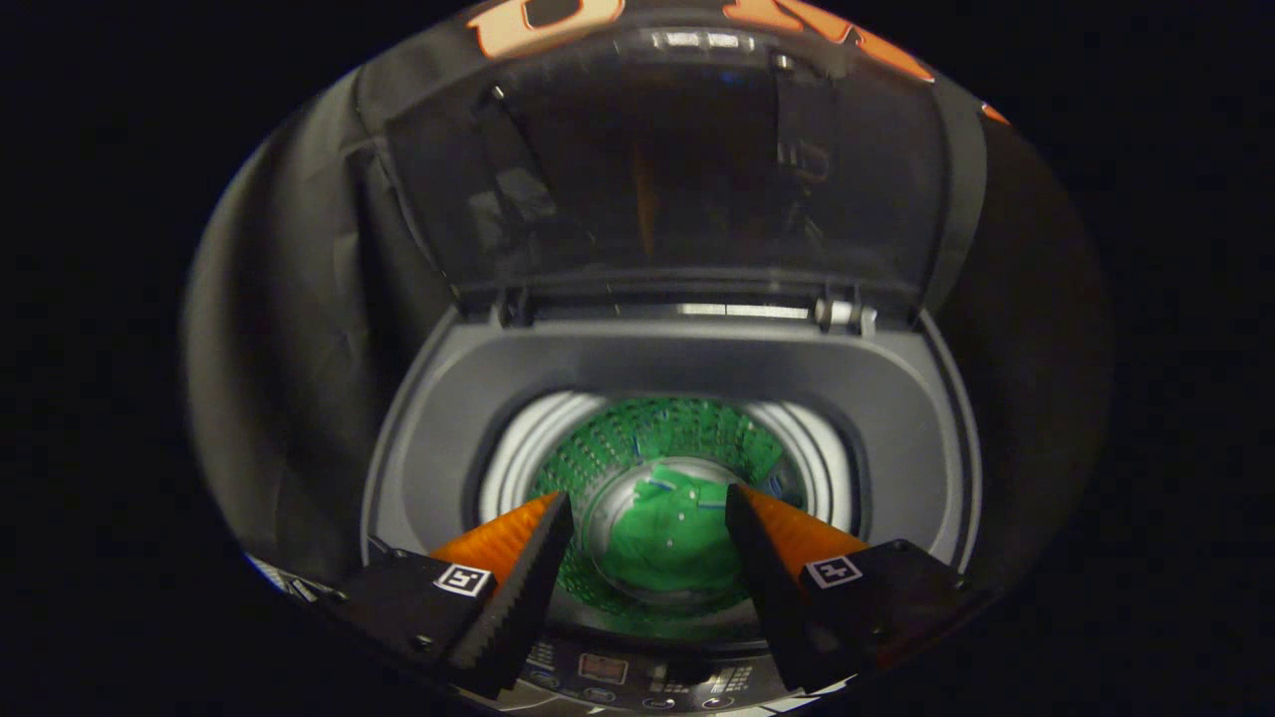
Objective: Put the clothes into the washing machine and then close the washing machine lid.
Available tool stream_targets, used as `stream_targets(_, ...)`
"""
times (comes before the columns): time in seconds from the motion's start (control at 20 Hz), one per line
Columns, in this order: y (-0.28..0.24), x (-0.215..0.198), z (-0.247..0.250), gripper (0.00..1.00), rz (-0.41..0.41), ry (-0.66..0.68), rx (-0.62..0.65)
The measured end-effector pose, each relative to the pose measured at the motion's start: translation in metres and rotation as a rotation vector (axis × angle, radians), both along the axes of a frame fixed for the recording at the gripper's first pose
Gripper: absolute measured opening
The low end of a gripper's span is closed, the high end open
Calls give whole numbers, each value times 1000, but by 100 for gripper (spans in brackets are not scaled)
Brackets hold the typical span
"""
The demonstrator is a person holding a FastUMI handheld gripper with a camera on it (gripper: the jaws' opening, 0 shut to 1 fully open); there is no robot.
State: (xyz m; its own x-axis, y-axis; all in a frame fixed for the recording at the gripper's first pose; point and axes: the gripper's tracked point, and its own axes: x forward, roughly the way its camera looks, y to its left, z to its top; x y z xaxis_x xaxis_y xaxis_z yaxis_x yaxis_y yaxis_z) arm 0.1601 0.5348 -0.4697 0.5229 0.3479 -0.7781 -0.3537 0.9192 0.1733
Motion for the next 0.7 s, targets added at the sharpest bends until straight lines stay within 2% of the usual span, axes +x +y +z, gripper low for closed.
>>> stream_targets(0.35, -7, 9, 179, 98, -90, -414, 136)
stream_targets(0.55, -20, 48, 310, 98, -81, -710, 113)
stream_targets(0.7, -8, 76, 381, 98, -52, -810, 148)
